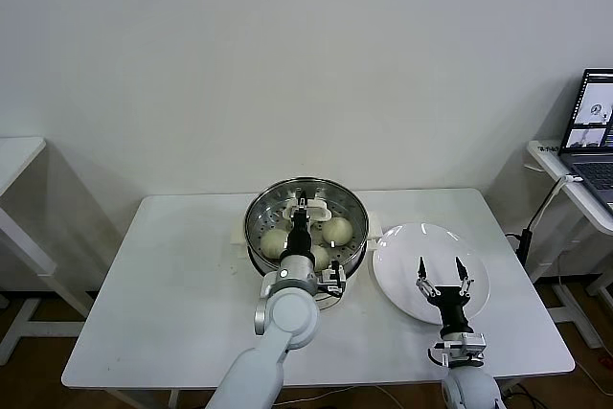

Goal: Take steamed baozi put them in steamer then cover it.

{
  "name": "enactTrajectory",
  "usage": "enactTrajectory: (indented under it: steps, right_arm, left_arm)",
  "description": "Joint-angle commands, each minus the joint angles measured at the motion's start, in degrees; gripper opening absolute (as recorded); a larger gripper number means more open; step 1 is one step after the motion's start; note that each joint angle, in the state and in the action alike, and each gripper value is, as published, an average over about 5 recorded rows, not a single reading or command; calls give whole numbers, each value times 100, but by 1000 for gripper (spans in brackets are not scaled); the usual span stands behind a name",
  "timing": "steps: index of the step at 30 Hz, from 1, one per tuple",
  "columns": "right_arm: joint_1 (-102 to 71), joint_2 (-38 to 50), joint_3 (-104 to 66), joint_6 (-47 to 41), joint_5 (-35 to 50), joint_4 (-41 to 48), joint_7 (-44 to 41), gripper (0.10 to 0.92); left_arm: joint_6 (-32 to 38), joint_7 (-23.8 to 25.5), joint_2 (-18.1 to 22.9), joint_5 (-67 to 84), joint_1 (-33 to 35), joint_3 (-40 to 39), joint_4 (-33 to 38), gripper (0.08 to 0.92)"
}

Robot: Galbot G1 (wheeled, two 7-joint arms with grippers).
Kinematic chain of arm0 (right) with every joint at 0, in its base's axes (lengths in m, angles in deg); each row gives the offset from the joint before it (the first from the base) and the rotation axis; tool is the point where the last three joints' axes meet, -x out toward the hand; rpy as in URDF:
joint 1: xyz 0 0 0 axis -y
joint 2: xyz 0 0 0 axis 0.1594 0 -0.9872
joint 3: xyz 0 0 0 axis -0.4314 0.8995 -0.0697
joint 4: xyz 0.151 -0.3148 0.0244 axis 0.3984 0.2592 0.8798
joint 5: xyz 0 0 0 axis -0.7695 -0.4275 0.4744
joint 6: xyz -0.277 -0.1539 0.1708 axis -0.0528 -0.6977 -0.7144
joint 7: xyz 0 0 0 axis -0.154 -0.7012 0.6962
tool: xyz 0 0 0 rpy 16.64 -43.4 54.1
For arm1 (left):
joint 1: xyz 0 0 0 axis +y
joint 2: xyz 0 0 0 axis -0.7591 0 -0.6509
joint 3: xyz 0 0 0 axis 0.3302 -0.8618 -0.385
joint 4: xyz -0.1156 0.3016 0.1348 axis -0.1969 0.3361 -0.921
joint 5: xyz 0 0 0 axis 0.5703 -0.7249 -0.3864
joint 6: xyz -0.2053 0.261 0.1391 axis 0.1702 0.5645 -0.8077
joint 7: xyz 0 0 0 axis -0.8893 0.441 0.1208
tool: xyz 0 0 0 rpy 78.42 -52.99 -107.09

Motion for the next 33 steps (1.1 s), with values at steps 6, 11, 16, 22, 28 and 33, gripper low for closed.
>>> enactTrajectory:
  steps: [6,11,16,22,28,33]
  right_arm:
    - [-8,-2,-11,11,-15,12,-6,823]
    - [-6,0,-12,14,-17,12,-6,823]
    - [-5,4,-7,13,-23,9,-6,823]
    - [19,-18,-2,10,-55,-4,-2,823]
    - [13,-5,-10,6,-93,-30,-6,823]
    - [-14,42,23,-184,-104,-162,72,823]
  left_arm:
    - [44,72,17,-115,82,45,95,273]
    - [38,88,-18,-94,191,49,335,411]
    - [55,120,-163,-32,354,-20,718,548]
    - [76,161,-468,95,552,-132,1126,589]
    - [61,198,-868,353,803,-158,1741,713]
    - [24,263,-1342,1072,1026,14,2466,813]
